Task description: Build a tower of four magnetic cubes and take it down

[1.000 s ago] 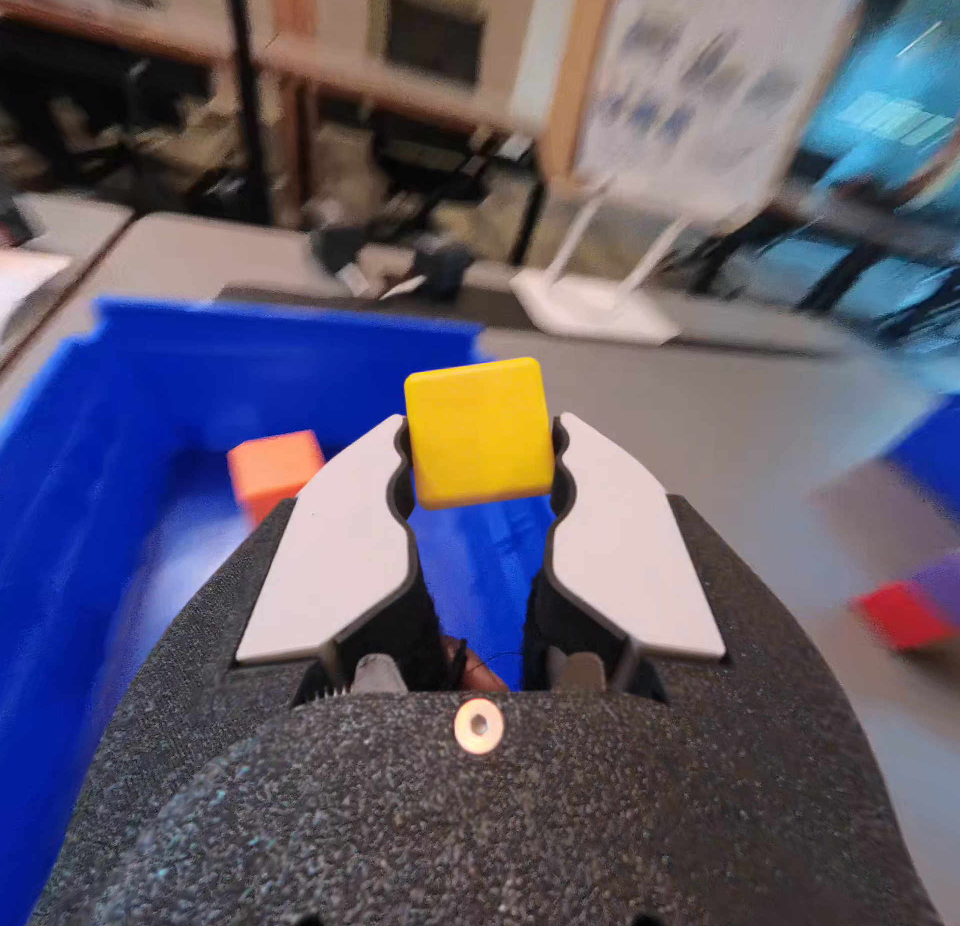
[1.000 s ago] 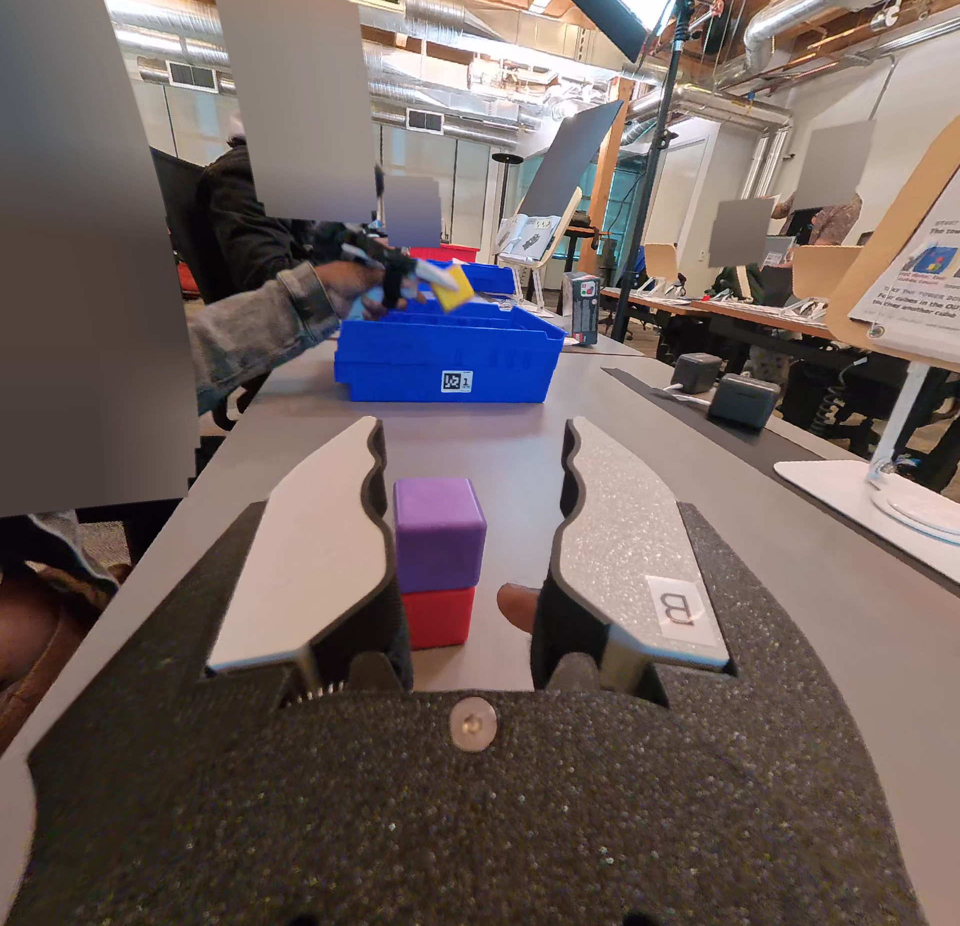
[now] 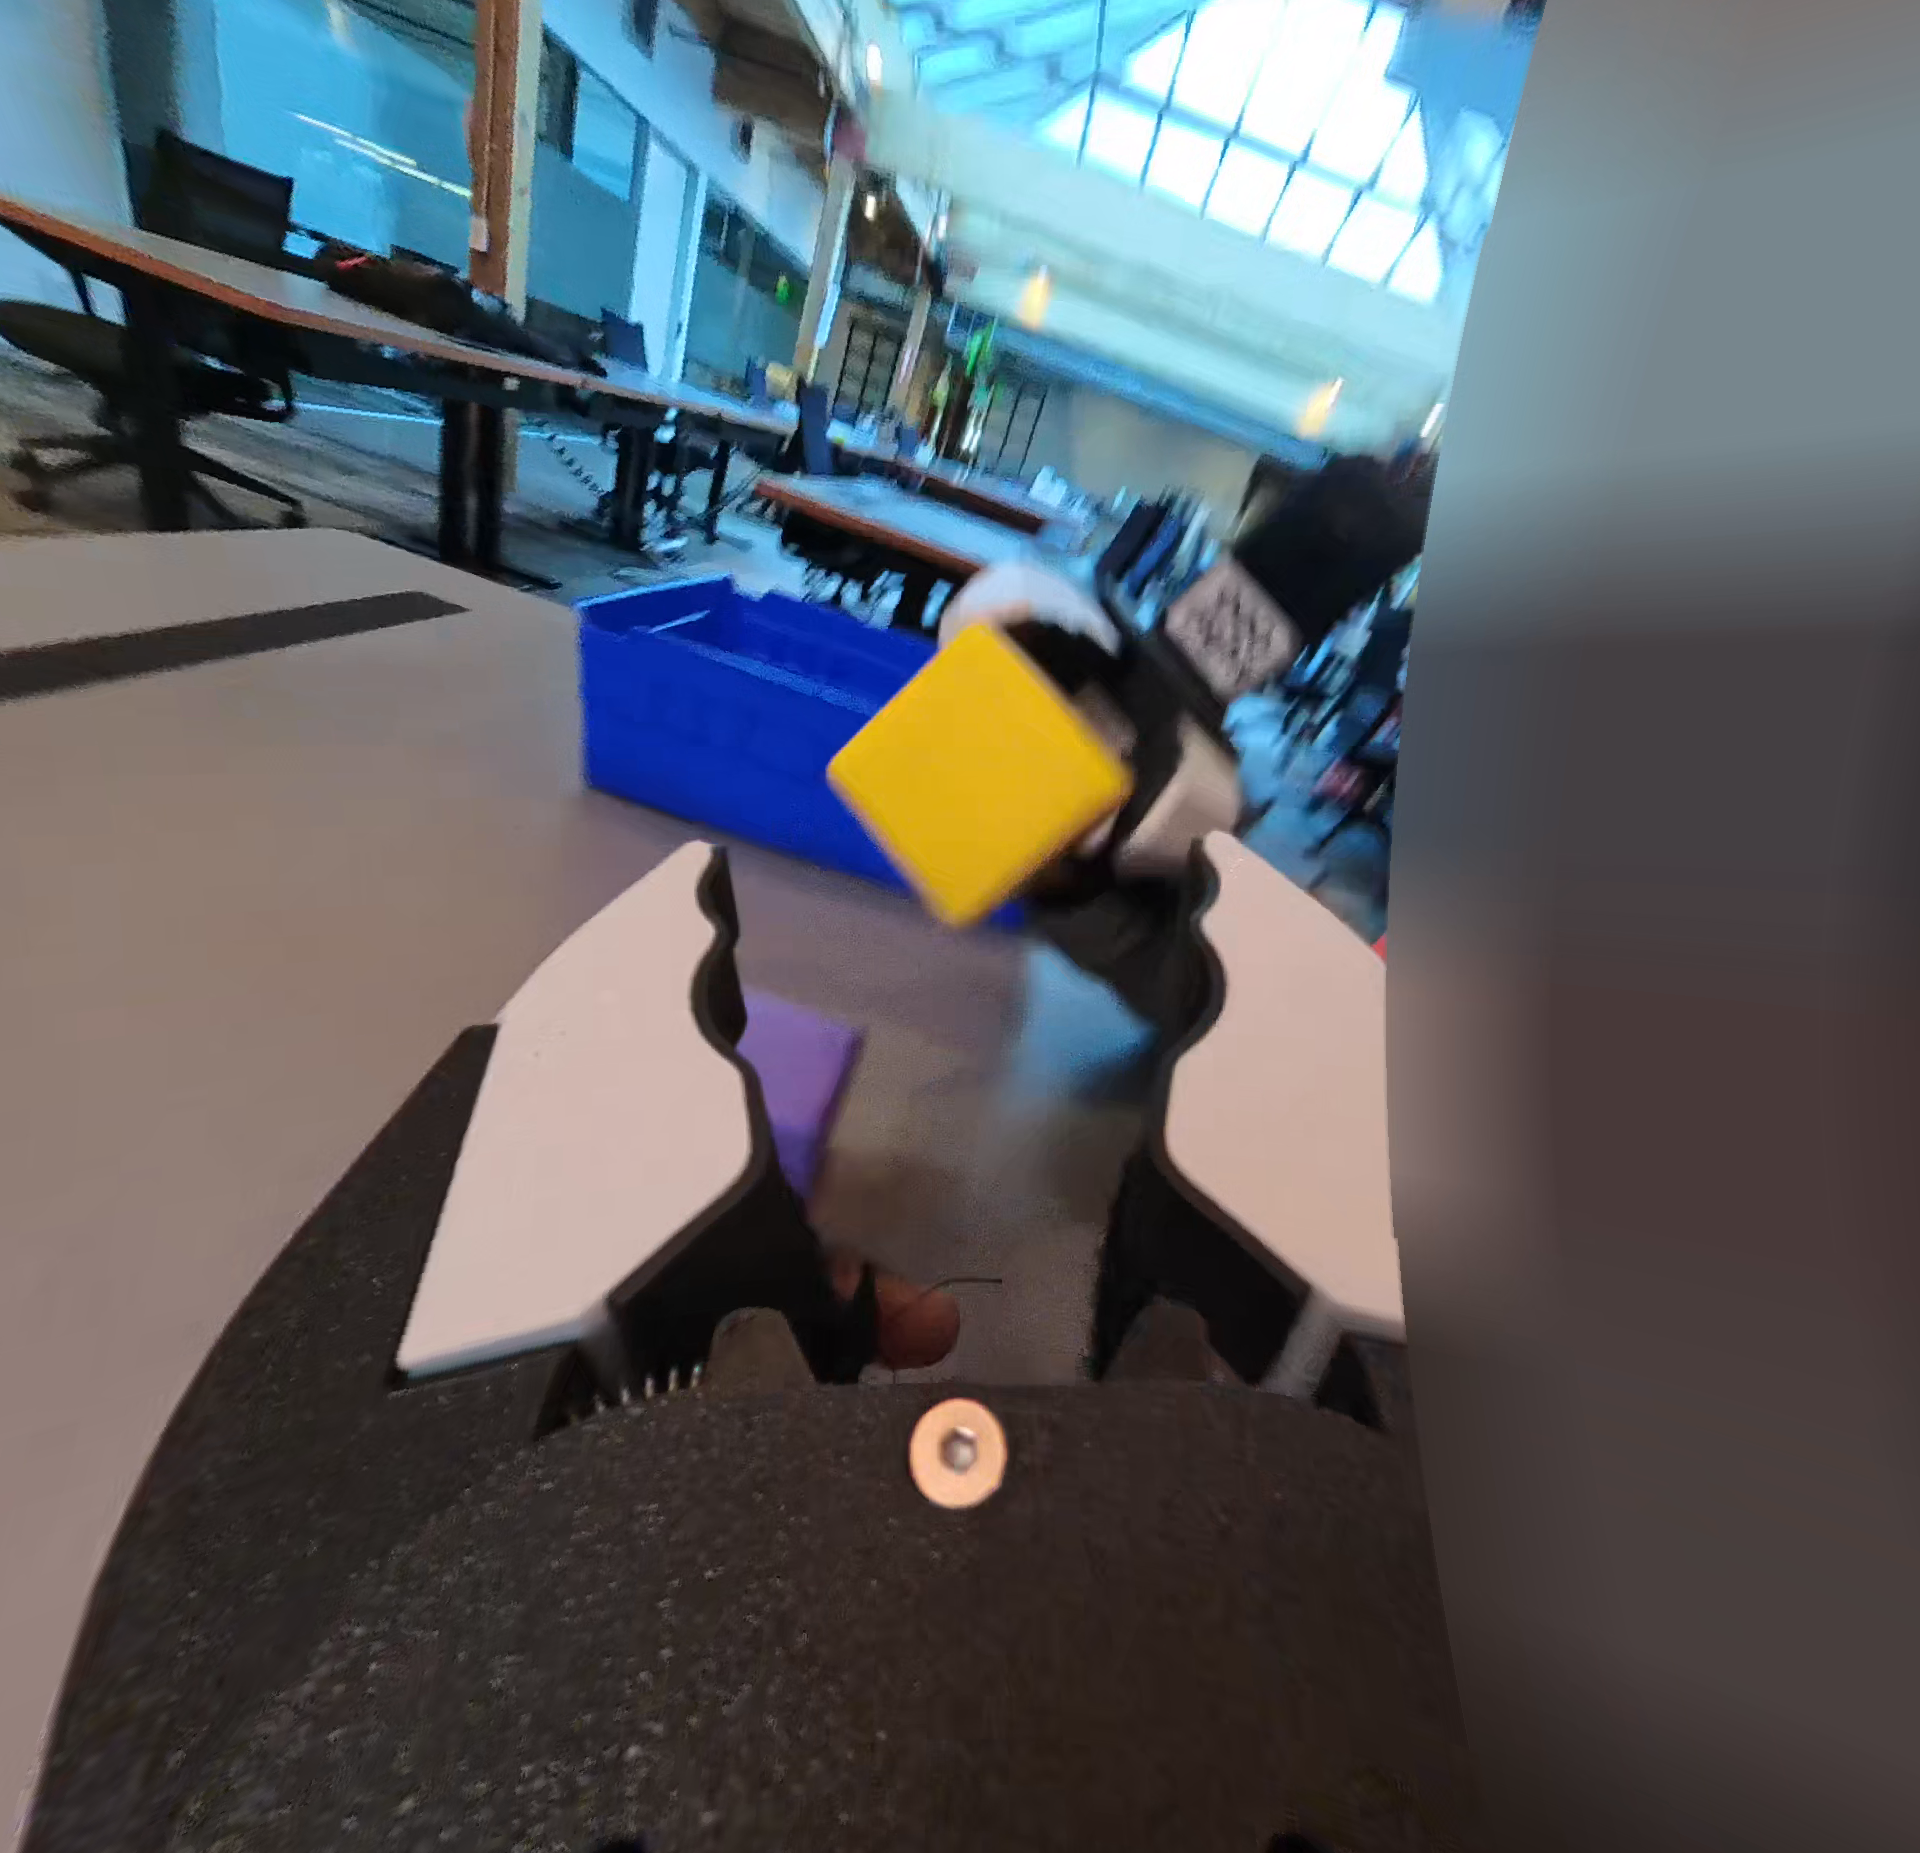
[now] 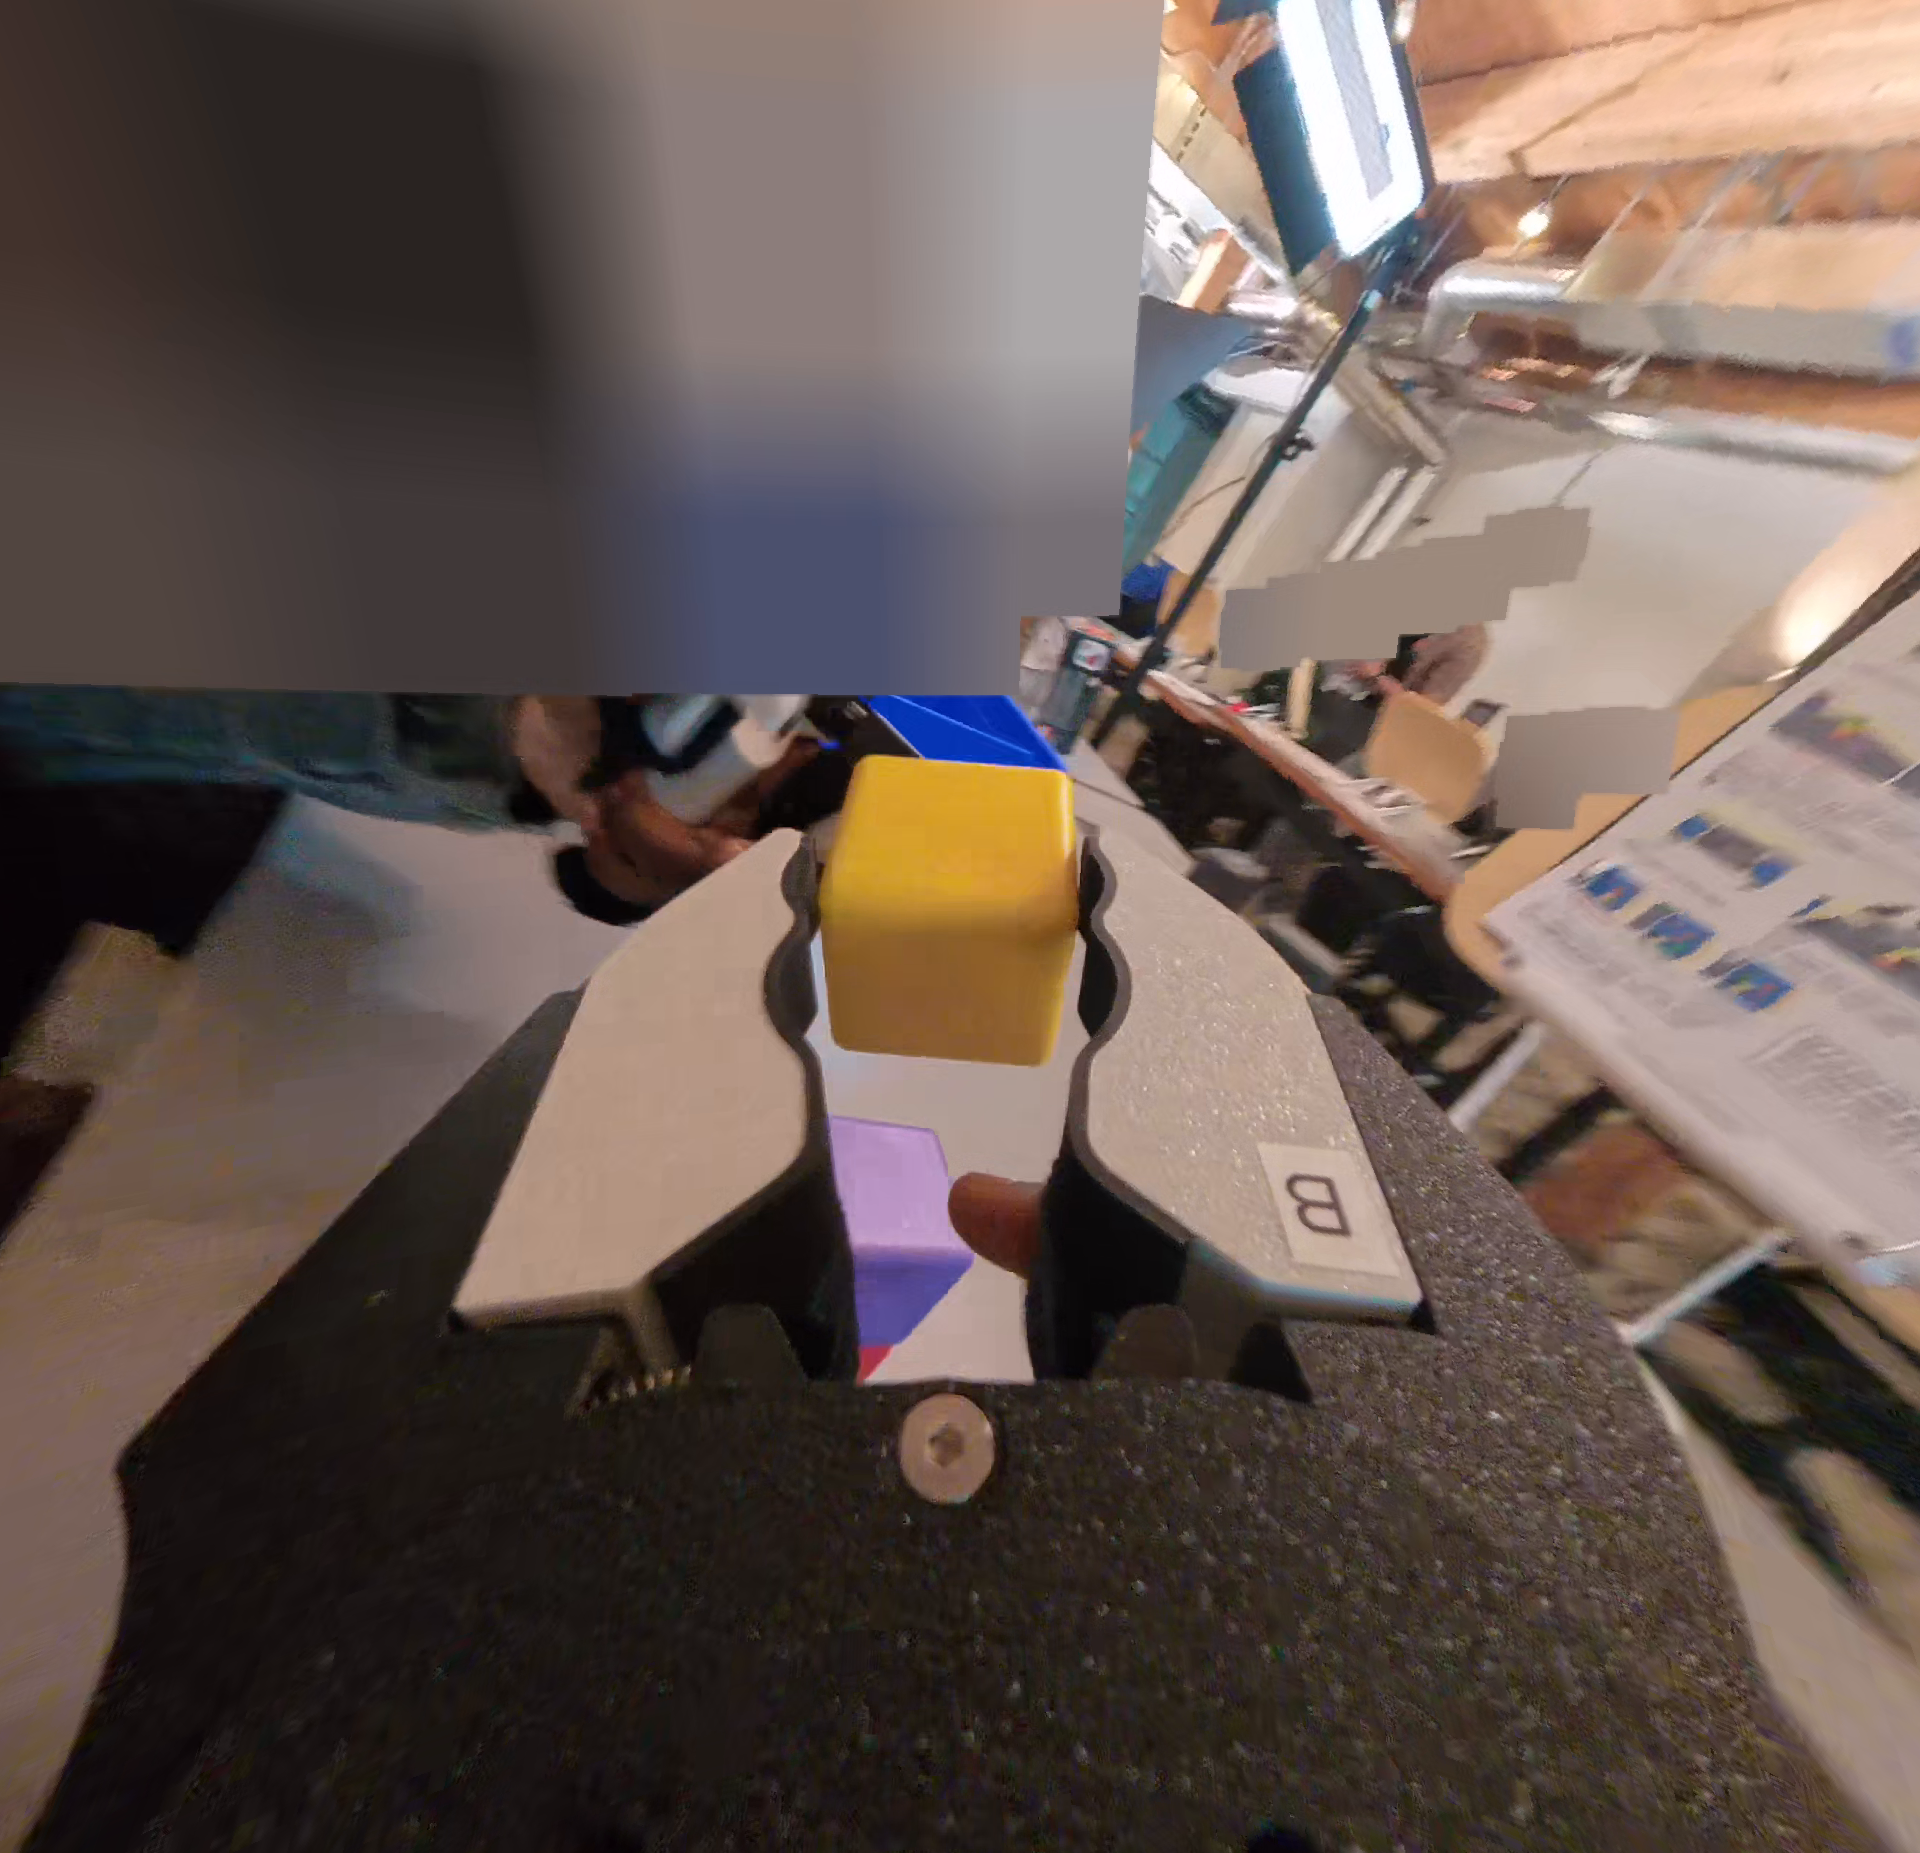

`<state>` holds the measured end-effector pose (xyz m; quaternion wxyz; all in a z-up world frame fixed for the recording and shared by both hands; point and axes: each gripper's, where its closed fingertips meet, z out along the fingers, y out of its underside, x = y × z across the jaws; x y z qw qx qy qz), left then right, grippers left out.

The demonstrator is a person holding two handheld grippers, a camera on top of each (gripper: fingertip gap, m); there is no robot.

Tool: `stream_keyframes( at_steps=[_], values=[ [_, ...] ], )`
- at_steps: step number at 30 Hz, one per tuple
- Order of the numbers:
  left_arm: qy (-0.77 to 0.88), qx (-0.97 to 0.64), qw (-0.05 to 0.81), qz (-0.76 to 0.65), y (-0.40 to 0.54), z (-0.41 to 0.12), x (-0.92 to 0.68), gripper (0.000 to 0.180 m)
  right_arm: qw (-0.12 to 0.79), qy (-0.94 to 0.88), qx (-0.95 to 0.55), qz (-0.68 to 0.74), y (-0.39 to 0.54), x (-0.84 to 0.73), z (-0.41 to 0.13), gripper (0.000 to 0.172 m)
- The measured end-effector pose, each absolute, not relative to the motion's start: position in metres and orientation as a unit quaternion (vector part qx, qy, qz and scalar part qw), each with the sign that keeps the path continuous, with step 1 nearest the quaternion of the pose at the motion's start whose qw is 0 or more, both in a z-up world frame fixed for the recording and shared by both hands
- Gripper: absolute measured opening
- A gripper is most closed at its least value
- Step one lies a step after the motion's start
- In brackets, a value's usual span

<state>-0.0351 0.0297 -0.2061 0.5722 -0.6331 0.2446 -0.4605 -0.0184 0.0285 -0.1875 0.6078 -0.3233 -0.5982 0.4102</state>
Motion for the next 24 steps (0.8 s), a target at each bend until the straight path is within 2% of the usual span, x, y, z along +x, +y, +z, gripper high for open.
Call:
stream_keyframes(
  at_steps=[1, 5, 9, 11, 13, 24],
  values=[
    [0.276, -0.647, 0.574, -0.42, 0.035, -0.22, -0.039, 0.086, 0.583, -0.597, -0.333, 0.439, 0.033, -0.014, -0.188, 0.048],
    [0.368, -0.687, 0.548, -0.305, 0.056, -0.277, -0.035, 0.089, 0.486, -0.621, -0.357, 0.5, 0.041, -0.009, -0.193, 0.048],
    [0.379, -0.683, 0.533, -0.326, 0.063, -0.294, -0.018, 0.077, 0.421, -0.638, -0.375, 0.525, 0.048, -0.021, -0.203, 0.048],
    [0.383, -0.689, 0.521, -0.327, 0.064, -0.299, -0.016, 0.064, 0.401, -0.632, -0.388, 0.538, 0.053, -0.027, -0.209, 0.048],
    [0.376, -0.694, 0.522, -0.323, 0.066, -0.3, -0.017, 0.05, 0.392, -0.629, -0.396, 0.543, 0.058, -0.031, -0.217, 0.048],
    [0.389, -0.69, 0.512, -0.332, 0.061, -0.301, -0.014, 0.05, 0.383, -0.632, -0.384, 0.553, 0.057, -0.032, -0.236, 0.048]
  ],
)
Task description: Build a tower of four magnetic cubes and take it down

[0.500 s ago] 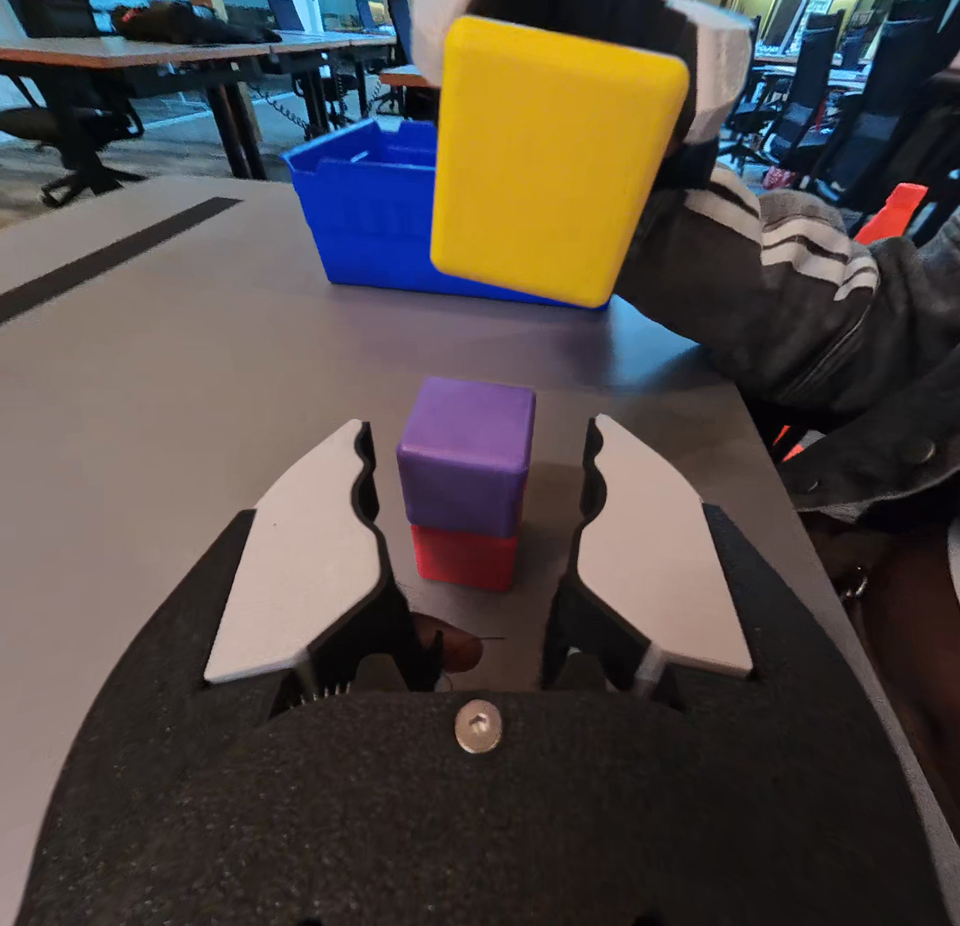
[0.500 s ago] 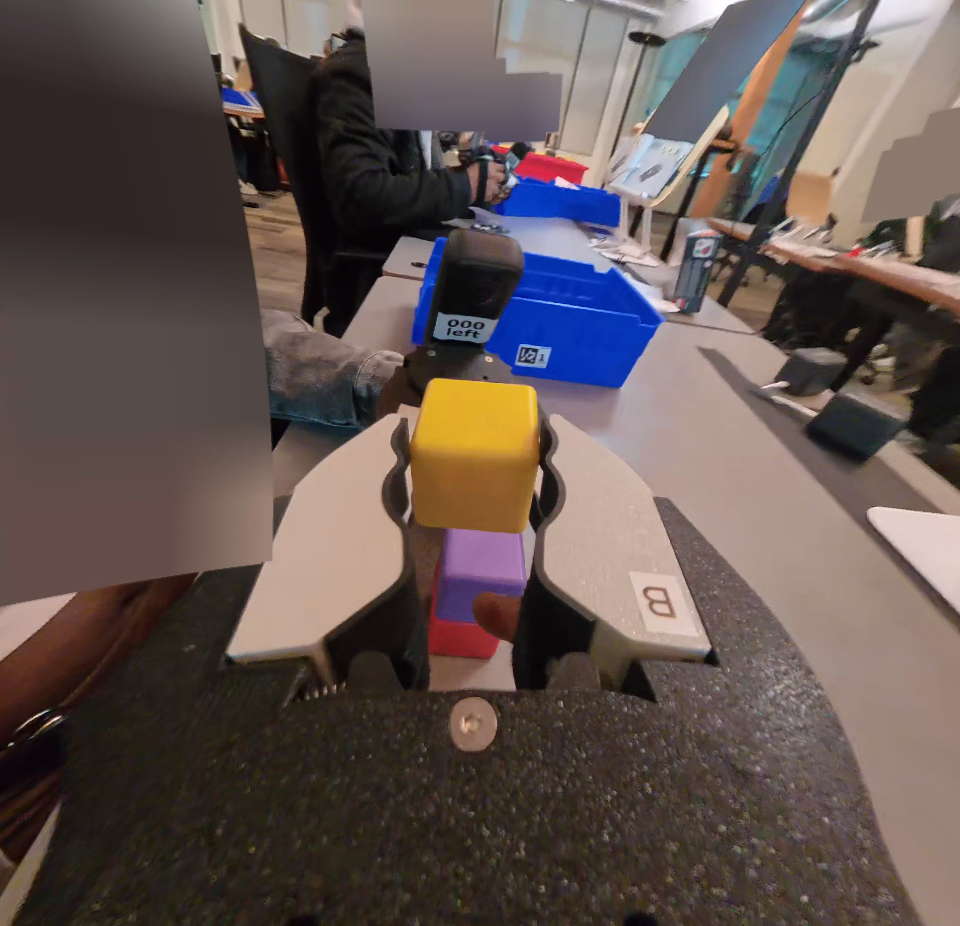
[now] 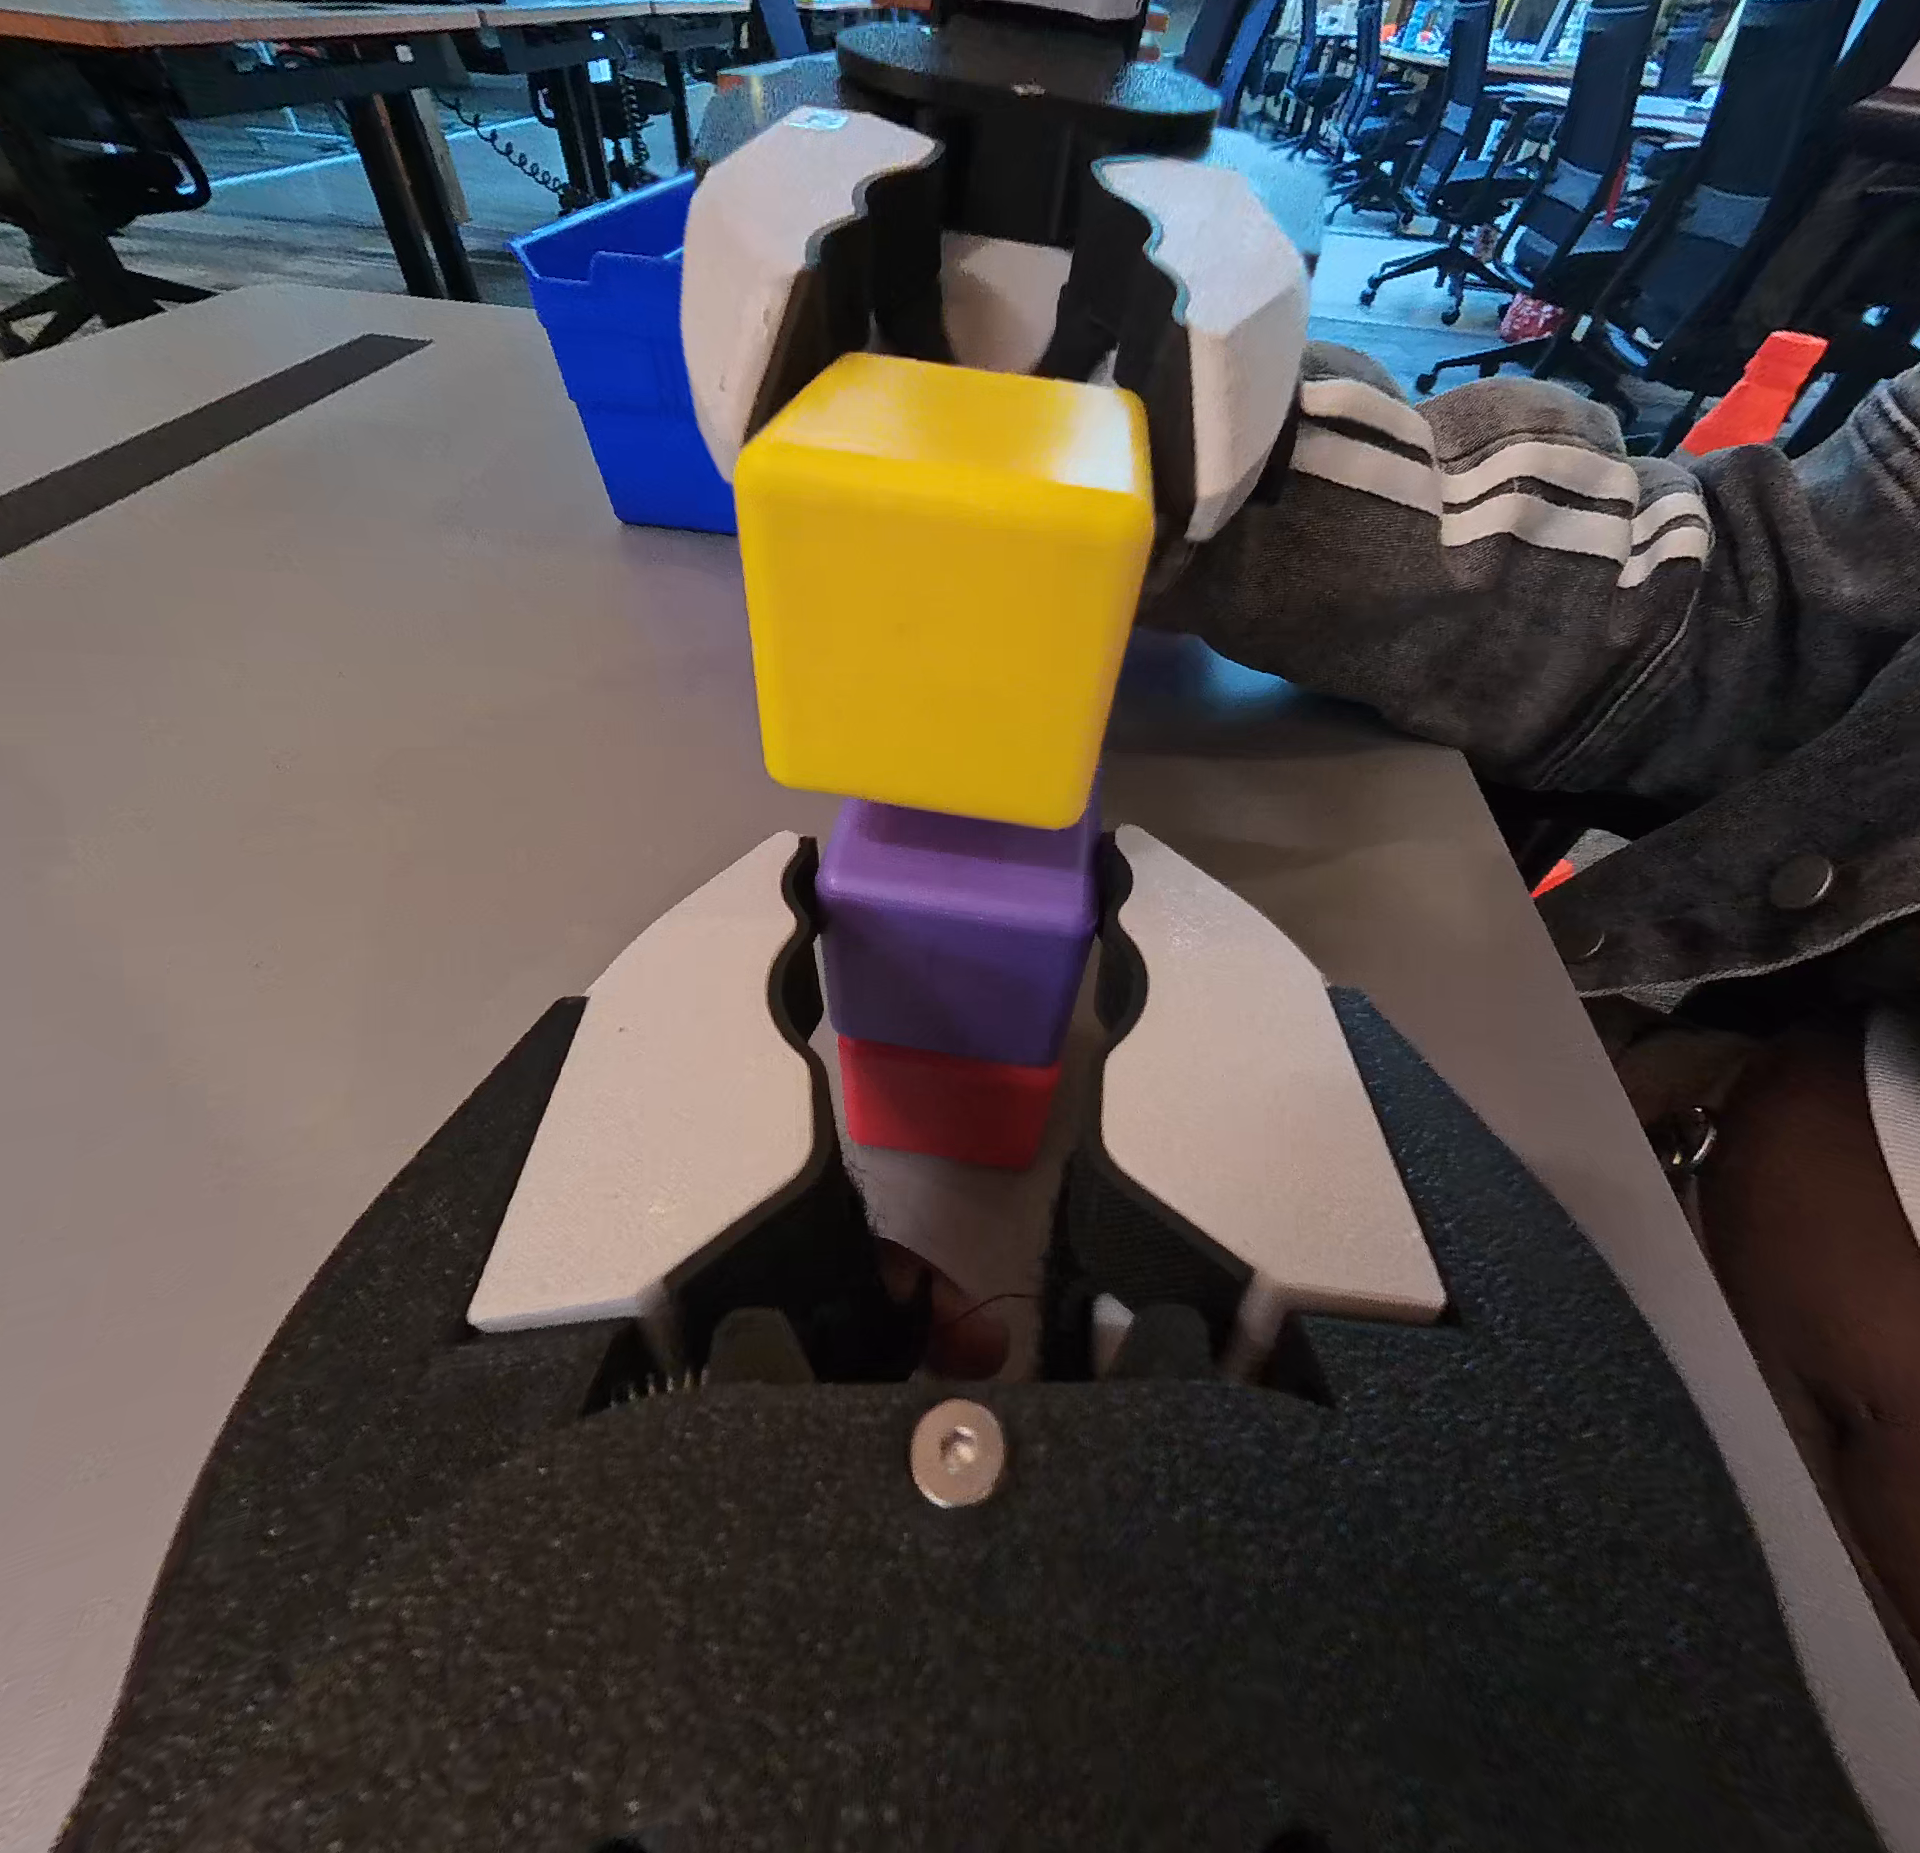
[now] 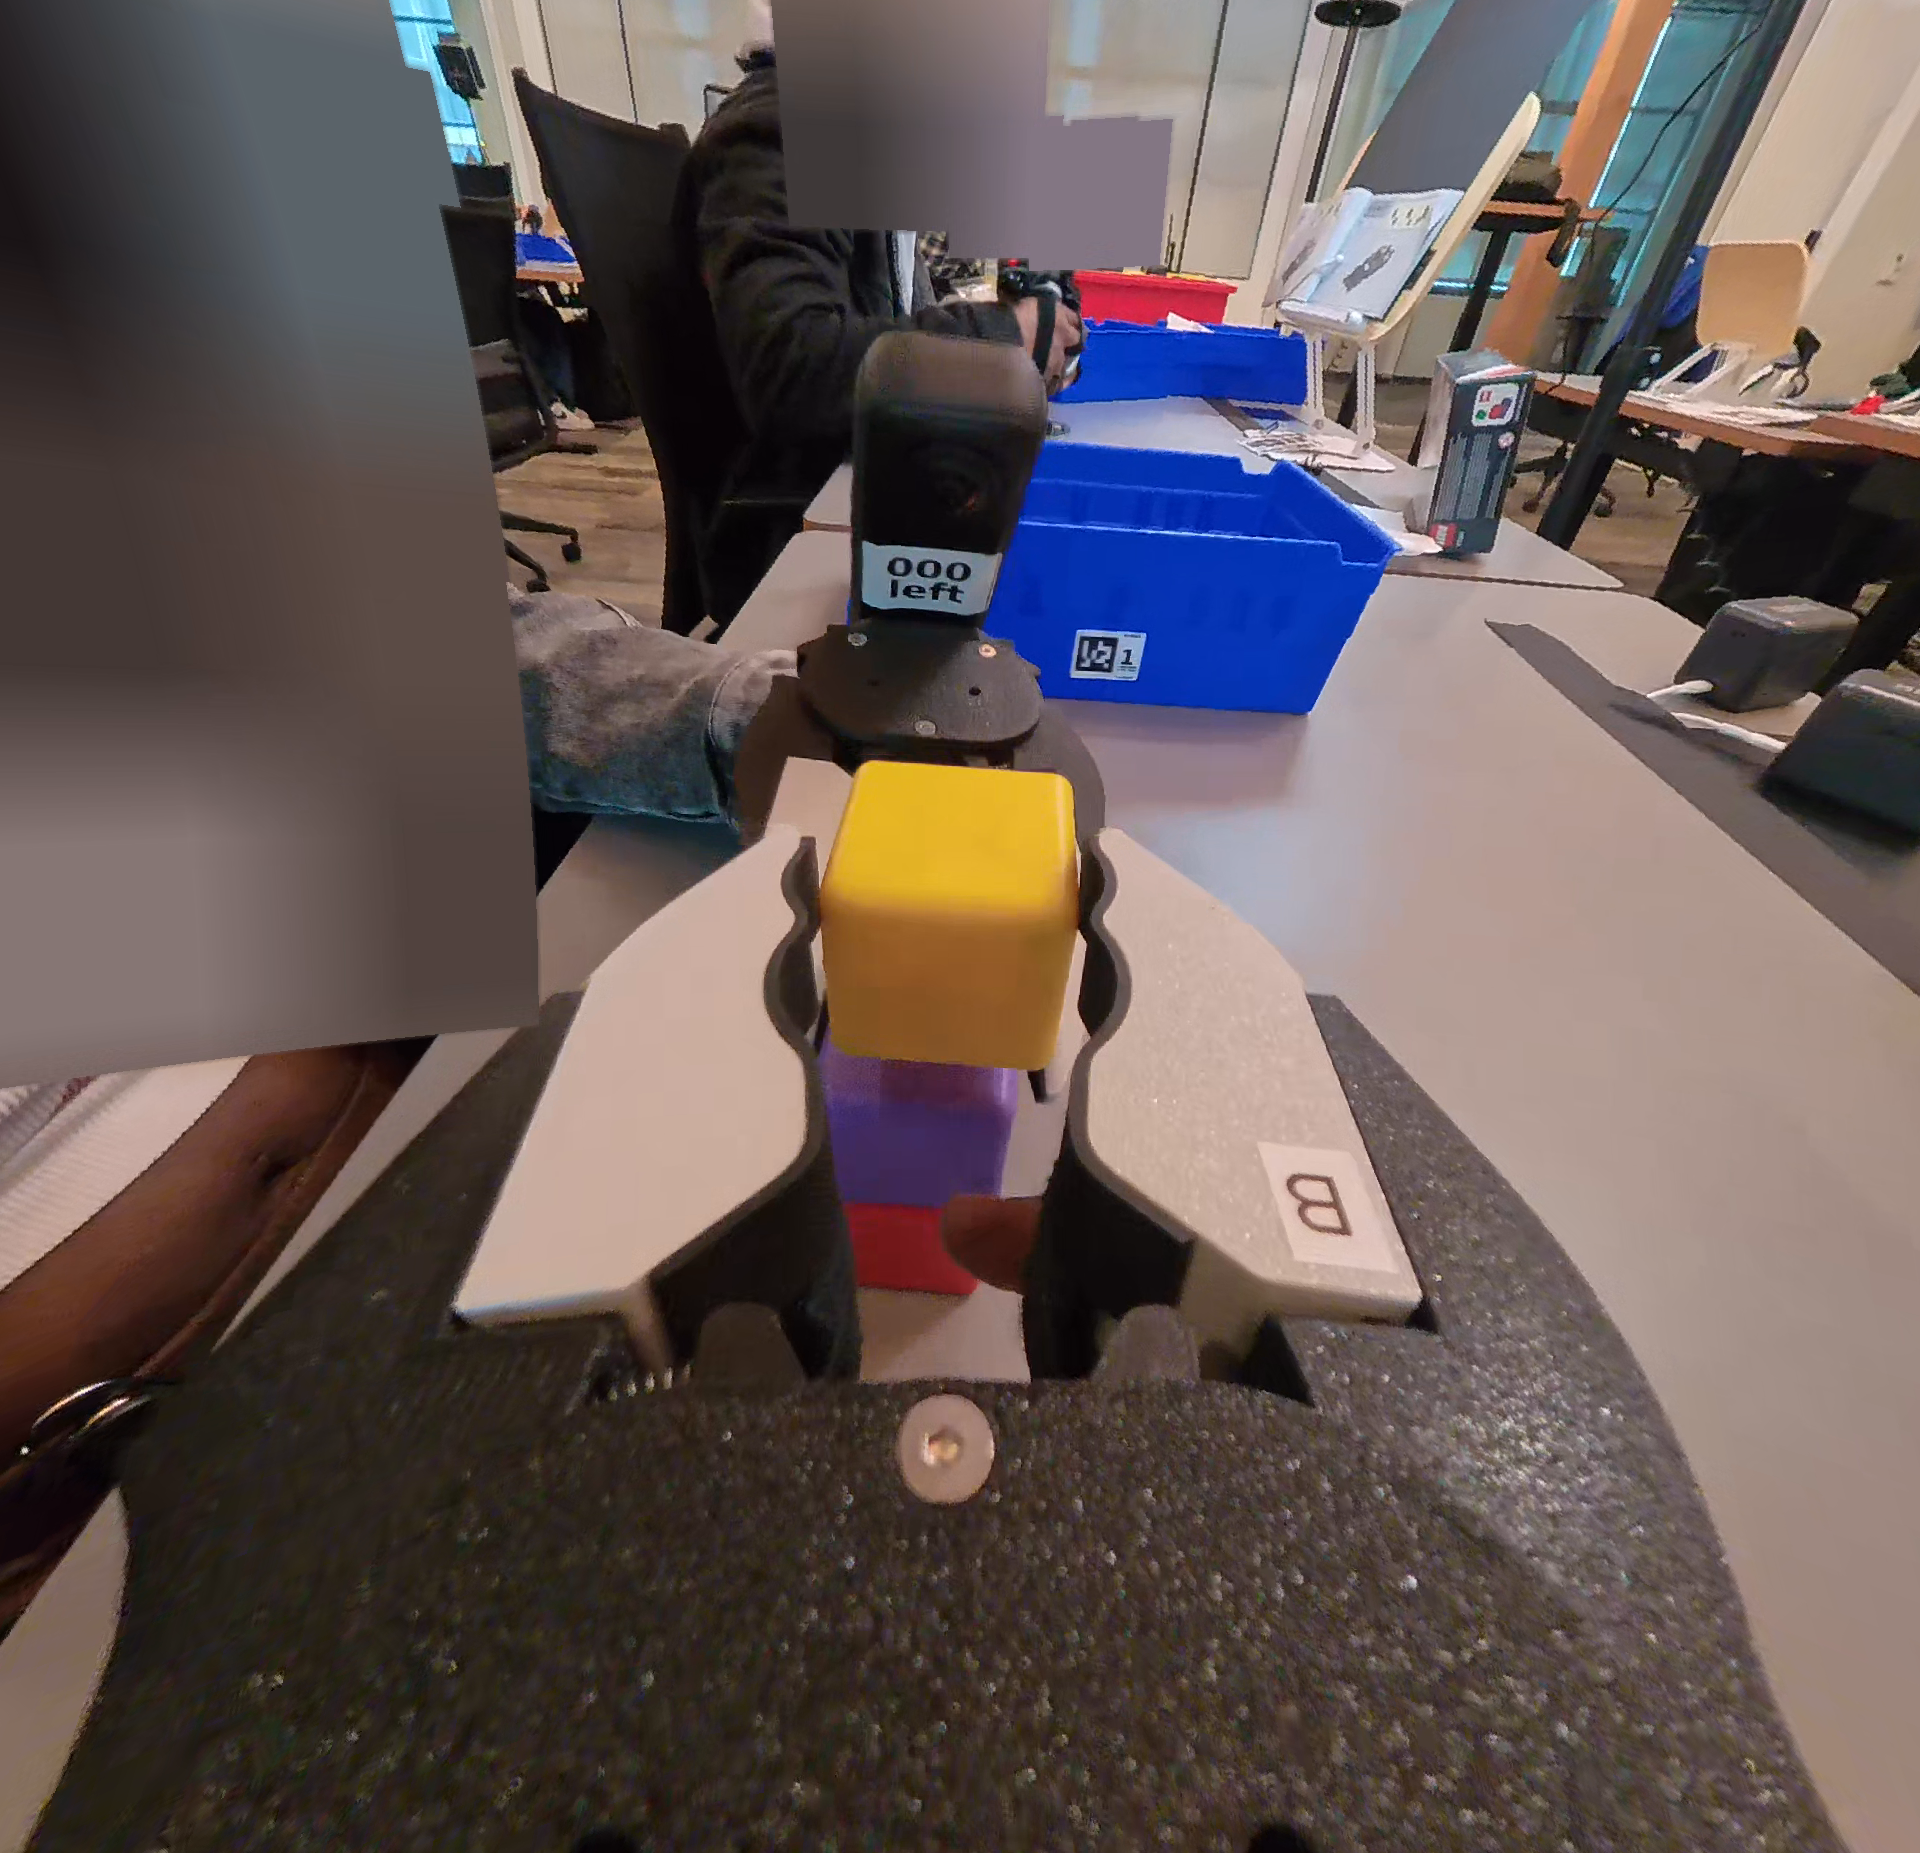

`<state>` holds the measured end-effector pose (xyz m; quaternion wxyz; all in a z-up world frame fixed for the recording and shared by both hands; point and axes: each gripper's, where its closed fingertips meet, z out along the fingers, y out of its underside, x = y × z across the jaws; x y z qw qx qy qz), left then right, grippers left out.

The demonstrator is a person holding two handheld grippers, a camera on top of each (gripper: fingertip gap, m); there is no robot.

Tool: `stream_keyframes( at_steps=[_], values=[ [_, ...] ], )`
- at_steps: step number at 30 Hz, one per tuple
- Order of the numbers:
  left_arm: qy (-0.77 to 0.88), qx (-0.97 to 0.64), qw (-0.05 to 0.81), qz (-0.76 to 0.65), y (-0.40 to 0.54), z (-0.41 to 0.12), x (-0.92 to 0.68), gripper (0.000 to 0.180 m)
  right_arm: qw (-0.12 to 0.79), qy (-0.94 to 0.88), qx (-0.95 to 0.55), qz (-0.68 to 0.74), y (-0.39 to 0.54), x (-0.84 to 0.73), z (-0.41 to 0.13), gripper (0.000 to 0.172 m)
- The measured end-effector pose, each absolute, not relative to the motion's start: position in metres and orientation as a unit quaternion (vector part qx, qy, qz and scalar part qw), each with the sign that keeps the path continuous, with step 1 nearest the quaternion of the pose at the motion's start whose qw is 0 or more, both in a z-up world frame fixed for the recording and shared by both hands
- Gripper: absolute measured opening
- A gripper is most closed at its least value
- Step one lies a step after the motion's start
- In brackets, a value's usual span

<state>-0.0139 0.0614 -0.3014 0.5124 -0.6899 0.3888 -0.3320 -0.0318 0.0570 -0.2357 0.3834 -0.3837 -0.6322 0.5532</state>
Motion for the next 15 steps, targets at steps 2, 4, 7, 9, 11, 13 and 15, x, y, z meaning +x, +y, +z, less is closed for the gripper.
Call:
stream_keyframes(
  at_steps=[2, 4, 7, 9, 11, 13, 15],
  values=[
    [0.39, -0.69, 0.514, -0.327, 0.061, -0.302, -0.014, 0.05, 0.384, -0.635, -0.382, 0.551, 0.055, -0.032, -0.237, 0.048],
    [0.391, -0.69, 0.514, -0.327, 0.061, -0.302, -0.014, 0.05, 0.384, -0.643, -0.383, 0.541, 0.054, -0.032, -0.24, 0.048],
    [0.391, -0.69, 0.514, -0.326, 0.061, -0.302, -0.014, 0.05, 0.377, -0.654, -0.388, 0.529, 0.052, -0.033, -0.248, 0.048],
    [0.392, -0.69, 0.514, -0.325, 0.061, -0.302, -0.014, 0.05, 0.374, -0.651, -0.389, 0.534, 0.052, -0.033, -0.249, 0.048],
    [0.393, -0.691, 0.514, -0.323, 0.061, -0.302, -0.014, 0.05, 0.37, -0.647, -0.393, 0.538, 0.053, -0.033, -0.249, 0.048],
    [0.393, -0.69, 0.515, -0.323, 0.061, -0.302, -0.014, 0.05, 0.371, -0.647, -0.393, 0.538, 0.053, -0.033, -0.249, 0.048],
    [0.393, -0.69, 0.514, -0.324, 0.061, -0.303, -0.014, 0.05, 0.372, -0.648, -0.391, 0.538, 0.053, -0.033, -0.249, 0.048]
  ],
)
